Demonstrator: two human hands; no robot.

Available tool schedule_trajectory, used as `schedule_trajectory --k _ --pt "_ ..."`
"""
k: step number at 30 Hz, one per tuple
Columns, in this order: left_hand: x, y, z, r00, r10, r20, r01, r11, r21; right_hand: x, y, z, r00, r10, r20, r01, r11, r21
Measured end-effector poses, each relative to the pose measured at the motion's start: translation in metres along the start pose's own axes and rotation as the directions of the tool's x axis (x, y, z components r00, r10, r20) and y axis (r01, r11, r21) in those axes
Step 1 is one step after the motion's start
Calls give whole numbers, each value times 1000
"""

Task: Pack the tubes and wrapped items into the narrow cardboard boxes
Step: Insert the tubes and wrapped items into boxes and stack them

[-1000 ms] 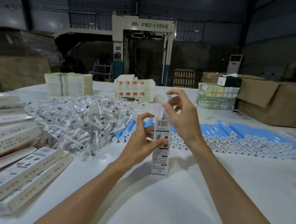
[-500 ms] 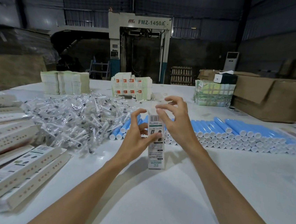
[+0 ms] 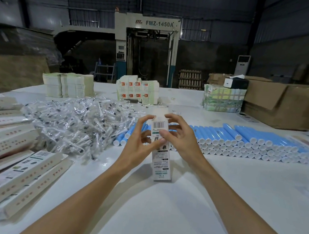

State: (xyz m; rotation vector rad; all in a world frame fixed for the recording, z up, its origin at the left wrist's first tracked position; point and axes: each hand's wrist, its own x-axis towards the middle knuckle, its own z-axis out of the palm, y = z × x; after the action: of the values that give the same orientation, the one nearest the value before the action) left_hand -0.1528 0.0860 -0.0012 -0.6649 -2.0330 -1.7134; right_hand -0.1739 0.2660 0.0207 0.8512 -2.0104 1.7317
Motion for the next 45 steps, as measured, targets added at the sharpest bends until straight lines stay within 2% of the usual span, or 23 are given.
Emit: schedule_trajectory --k 4,10,14,17,20,24,31,34,39,43,45 --pt "1 -1 -2 1000 4 24 -4 1000 3 -3 -4 -3 999 49 10 -50 987 154" --pt "2 -10 -9 989 -115 97 116 993 -1 -6 1 -10 984 166 59 -172 979 108" --pt "0 -9 -6 985 -144 96 148 988 -39 -6 4 -13 971 213 108 -229 959 166" --pt "1 -3 -5 980 -167 107 175 982 -74 -2 4 -15 983 178 42 -183 962 200" --pt "-1 3 -4 974 -176 140 189 979 -81 1 5 -21 974 219 -59 -195 941 277" --pt "-5 6 0 962 -179 207 197 978 -69 1 7 -28 979 204 -28 -200 973 117" --pt "-5 4 -5 950 -214 229 242 965 -101 1 2 -33 999 29 22 -27 998 -52" --pt "-5 1 -4 950 -212 231 241 965 -105 -1 2 -35 998 17 60 -11 995 -94" --pt "-4 -1 -7 959 -193 208 207 977 -45 -4 -7 -28 991 102 86 -110 989 94" --pt "-3 -1 -4 958 -192 213 201 979 -19 -3 -9 -25 979 203 2 -202 974 102" --pt "-2 -1 -4 960 -187 206 191 982 2 -3 -11 -27 963 267 29 -268 950 160"
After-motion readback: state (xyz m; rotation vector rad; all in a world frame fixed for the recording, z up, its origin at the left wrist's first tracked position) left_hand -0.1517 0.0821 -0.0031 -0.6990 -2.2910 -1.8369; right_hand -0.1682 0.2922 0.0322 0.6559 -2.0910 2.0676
